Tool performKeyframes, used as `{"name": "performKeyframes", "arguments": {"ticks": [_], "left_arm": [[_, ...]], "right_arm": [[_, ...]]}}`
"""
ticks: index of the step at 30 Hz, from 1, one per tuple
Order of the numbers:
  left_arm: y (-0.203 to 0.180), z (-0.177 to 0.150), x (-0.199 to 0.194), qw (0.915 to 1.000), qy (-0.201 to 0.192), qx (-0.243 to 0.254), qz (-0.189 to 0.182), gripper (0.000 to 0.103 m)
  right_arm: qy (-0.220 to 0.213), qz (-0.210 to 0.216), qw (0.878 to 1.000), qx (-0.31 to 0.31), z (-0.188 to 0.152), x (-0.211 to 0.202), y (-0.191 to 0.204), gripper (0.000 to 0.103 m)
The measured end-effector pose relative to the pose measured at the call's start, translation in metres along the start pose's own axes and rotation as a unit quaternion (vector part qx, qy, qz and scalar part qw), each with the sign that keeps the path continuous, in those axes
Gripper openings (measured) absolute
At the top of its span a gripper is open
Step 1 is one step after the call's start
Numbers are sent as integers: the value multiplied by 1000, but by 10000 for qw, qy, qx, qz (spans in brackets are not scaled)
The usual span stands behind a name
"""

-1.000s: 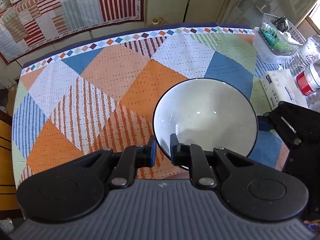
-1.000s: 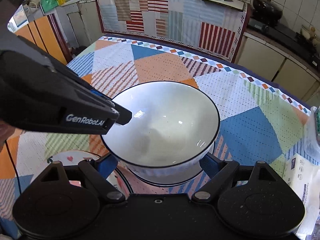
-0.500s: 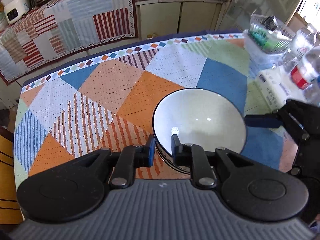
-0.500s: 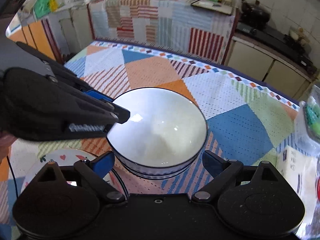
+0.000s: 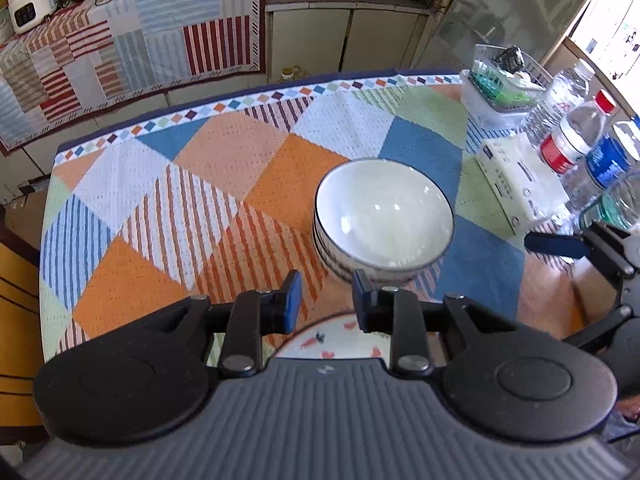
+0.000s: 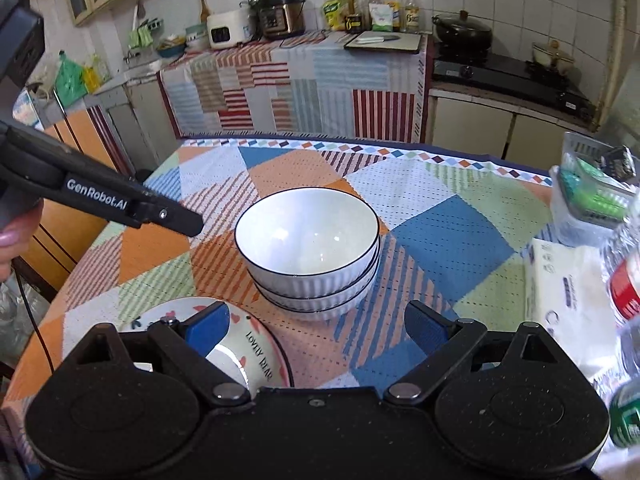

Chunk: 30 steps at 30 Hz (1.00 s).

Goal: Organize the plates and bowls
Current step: 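Carry the third bowl onto the two stacked bowls, open the left gripper, then grasp the rim of the three-bowl stack with the left gripper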

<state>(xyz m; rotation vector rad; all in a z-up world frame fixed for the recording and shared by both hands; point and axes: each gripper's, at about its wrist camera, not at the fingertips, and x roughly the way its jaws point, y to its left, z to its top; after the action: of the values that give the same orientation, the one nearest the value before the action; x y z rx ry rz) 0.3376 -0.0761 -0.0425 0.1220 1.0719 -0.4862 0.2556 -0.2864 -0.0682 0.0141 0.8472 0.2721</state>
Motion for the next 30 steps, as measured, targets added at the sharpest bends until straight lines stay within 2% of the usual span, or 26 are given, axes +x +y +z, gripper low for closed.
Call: {"name": "performKeyframes", "arguments": {"ticks": [3,8,13,15,19,22,26,30], "left_arm": [[-1,-10,-4,9999,100,73,-79,39],[-2,-28,-2,9996,138,227,-92,46],[7,-36,0,9993,-45,143,-334,66],[16,-33,5,9990,-18,-44,-445,66],[36,-22,12,9977,-109,-362,-559,72],[47,-13,21,9951,-160,-670,-715,73],[54,-2,39,9914,-65,-960,-884,72],[53,5,60,9901,-71,-1128,-836,73]], "right_arm": [[-80,-20,10000,30,-4,-11,0,97],[-241,-218,9993,-175,-15,-16,-2,97],[-445,-116,9985,-284,-29,-7,-11,97],[-387,158,9982,-431,-32,1,-14,97],[-128,250,9974,-667,-33,22,-24,97],[96,187,9972,-720,-29,43,-35,96],[410,-4,9897,-1371,-26,64,-45,96],[601,124,9897,-1291,-17,82,-53,93]]}}
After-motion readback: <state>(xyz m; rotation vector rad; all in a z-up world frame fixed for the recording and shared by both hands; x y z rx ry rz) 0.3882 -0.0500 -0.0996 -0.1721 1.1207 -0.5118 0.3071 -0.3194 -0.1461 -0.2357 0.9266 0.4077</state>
